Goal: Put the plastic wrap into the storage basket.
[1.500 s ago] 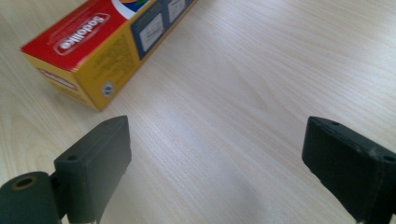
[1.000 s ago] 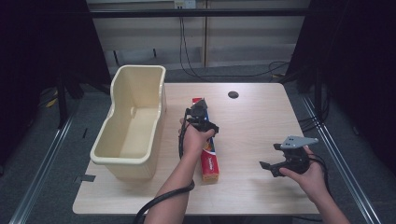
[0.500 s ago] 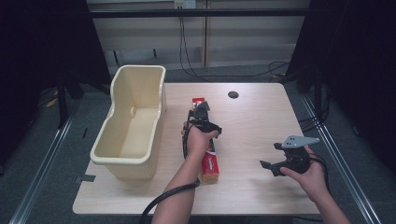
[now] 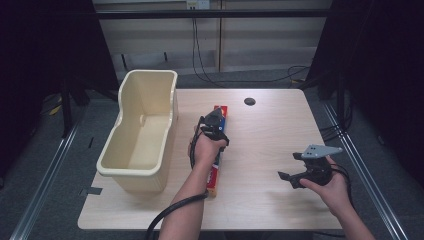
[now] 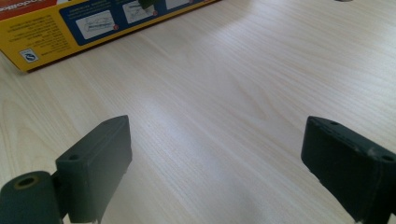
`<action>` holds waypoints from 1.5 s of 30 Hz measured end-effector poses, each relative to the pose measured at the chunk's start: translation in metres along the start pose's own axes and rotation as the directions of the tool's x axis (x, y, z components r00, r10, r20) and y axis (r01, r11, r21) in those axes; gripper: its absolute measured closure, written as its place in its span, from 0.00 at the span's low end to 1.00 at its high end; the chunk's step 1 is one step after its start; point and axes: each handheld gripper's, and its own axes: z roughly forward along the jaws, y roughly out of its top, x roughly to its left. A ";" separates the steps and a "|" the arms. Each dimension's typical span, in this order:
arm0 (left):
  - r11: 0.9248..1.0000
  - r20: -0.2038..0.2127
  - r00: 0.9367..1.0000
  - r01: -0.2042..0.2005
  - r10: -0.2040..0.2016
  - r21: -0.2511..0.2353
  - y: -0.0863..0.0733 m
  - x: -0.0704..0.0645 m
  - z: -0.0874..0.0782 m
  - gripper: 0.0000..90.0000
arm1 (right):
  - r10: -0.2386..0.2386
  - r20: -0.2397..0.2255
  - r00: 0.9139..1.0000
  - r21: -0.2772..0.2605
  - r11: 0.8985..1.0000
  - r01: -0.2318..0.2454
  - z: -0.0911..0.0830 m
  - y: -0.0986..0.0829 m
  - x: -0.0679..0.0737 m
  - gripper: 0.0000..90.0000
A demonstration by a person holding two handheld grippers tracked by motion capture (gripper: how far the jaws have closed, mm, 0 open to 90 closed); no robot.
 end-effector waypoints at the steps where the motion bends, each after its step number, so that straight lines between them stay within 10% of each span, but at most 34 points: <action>1: 1.000 0.000 1.000 0.000 0.000 0.000 0.000 0.000 0.000 0.44 | 0.003 -0.005 1.000 -0.003 1.000 -0.003 0.000 0.000 0.000 0.09; 22: 0.995 0.028 0.996 -0.087 0.086 0.042 0.009 0.001 -0.083 0.45 | -0.013 -0.007 1.000 -0.012 1.000 0.013 0.001 0.001 0.001 0.08; 45: 0.995 0.043 0.995 -0.088 0.086 0.049 0.013 0.019 -0.141 0.45 | -0.024 -0.040 0.999 -0.009 1.000 0.024 0.003 0.001 0.004 0.02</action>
